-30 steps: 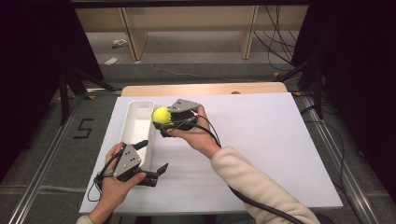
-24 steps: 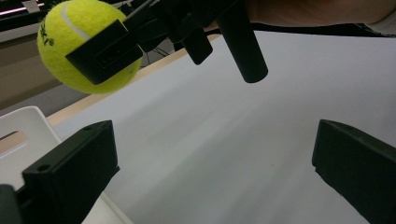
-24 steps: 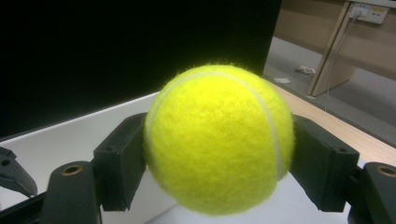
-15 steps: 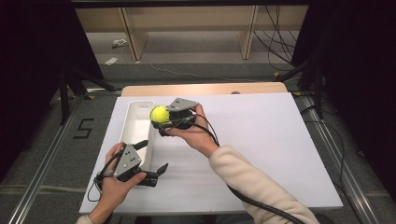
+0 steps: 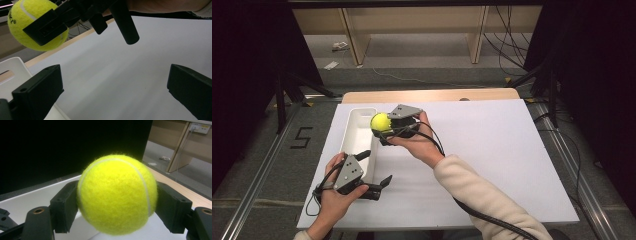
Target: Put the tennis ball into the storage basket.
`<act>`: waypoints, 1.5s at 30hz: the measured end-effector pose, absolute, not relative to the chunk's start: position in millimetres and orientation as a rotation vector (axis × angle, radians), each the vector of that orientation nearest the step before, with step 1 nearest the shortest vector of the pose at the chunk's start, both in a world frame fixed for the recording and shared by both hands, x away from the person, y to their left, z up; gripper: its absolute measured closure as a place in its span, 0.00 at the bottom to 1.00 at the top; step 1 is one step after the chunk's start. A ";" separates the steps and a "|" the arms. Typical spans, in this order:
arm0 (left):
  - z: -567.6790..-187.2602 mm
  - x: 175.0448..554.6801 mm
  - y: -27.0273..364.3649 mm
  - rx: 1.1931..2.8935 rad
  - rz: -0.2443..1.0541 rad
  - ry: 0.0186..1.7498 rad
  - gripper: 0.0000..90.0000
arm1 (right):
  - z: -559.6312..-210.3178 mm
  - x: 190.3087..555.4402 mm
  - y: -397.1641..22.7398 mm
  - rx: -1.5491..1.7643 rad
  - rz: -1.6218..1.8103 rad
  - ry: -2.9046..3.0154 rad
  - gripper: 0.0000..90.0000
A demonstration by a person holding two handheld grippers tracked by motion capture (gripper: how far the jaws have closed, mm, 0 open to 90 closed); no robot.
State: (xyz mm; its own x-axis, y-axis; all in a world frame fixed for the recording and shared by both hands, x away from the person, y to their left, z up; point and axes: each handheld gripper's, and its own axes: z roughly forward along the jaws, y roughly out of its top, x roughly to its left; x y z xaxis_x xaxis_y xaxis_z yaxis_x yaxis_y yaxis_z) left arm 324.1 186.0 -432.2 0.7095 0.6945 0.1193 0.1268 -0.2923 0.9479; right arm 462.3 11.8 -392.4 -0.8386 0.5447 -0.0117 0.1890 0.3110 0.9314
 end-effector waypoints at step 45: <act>-433.0 324.3 185.6 1.817 0.634 0.645 0.00 | -391.1 468.9 28.9 0.640 1.532 2.294 0.29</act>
